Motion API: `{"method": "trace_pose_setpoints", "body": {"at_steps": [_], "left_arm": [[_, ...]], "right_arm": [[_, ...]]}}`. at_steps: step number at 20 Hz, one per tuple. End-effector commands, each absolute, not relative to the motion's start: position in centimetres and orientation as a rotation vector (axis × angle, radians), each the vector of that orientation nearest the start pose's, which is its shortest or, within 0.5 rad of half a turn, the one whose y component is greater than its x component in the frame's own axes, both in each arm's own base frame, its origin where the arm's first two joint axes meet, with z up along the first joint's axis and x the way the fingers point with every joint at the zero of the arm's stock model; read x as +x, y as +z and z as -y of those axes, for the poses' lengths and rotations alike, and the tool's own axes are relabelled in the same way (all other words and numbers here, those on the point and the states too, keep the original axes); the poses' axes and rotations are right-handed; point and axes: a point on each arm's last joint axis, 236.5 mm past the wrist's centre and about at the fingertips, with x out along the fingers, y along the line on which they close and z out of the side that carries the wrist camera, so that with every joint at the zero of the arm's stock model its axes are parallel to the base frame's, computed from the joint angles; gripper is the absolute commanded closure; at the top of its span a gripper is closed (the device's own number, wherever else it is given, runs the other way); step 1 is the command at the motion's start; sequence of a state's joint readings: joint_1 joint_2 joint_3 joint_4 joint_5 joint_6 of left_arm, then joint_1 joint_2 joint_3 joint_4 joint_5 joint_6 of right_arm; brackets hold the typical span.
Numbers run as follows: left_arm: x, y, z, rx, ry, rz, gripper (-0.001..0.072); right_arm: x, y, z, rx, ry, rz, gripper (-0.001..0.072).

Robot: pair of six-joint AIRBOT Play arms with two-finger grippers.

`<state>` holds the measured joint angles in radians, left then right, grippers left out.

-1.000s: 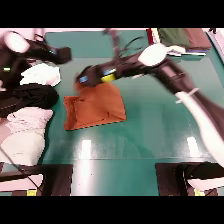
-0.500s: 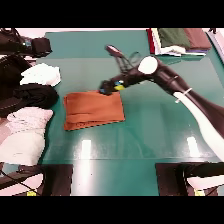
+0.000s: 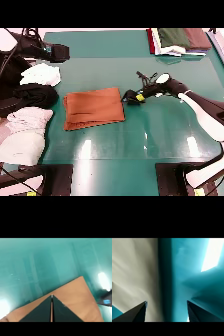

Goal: Fold the shirts.

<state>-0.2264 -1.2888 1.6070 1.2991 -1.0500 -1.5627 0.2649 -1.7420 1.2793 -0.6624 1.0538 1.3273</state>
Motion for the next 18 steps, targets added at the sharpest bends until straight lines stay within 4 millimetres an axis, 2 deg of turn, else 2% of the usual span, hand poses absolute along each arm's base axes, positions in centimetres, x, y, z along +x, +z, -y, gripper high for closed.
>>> {"method": "trace_pose_setpoints", "body": {"at_steps": [1,2,4,6,7,8,10,12,15,18], "left_arm": [[45.0,20.4,18.1,-0.111,-0.432,-0.757,0.0681],[44.9,20.3,18.4,-0.109,-0.439,-0.760,0.0681],[44.6,20.3,19.2,-0.103,-0.456,-0.761,0.0681],[44.1,20.1,20.0,-0.096,-0.475,-0.771,0.0681],[43.9,20.1,20.3,-0.093,-0.482,-0.774,0.0681],[43.7,20.1,20.8,-0.091,-0.490,-0.772,0.0681],[43.3,20.1,21.6,-0.087,-0.509,-0.775,0.0681],[43.0,20.2,22.3,-0.080,-0.525,-0.775,0.0681],[42.8,20.3,22.9,-0.085,-0.539,-0.769,0.0681],[42.8,20.4,23.0,-0.088,-0.541,-0.768,0.0681]], "right_arm": [[40.0,-7.1,-32.9,0.656,0.761,-1.434,0.0193],[40.5,-7.1,-34.5,0.636,0.779,-1.410,0.0288],[41.6,-6.7,-37.0,0.598,0.808,-1.352,0.0433],[42.1,-5.4,-38.2,0.540,0.866,-1.300,0.0689],[42.1,-4.5,-37.9,0.506,0.893,-1.301,0.0693],[42.1,-3.8,-36.7,0.446,0.906,-1.304,0.0693],[43.5,-2.8,-32.0,0.337,0.826,-1.285,0.0693],[45.2,-1.2,-25.4,0.309,0.683,-1.243,0.0693],[46.3,1.7,-13.8,0.344,0.465,-1.155,0.0693],[45.5,4.7,0.4,0.406,0.184,-1.041,0.0693]]}}
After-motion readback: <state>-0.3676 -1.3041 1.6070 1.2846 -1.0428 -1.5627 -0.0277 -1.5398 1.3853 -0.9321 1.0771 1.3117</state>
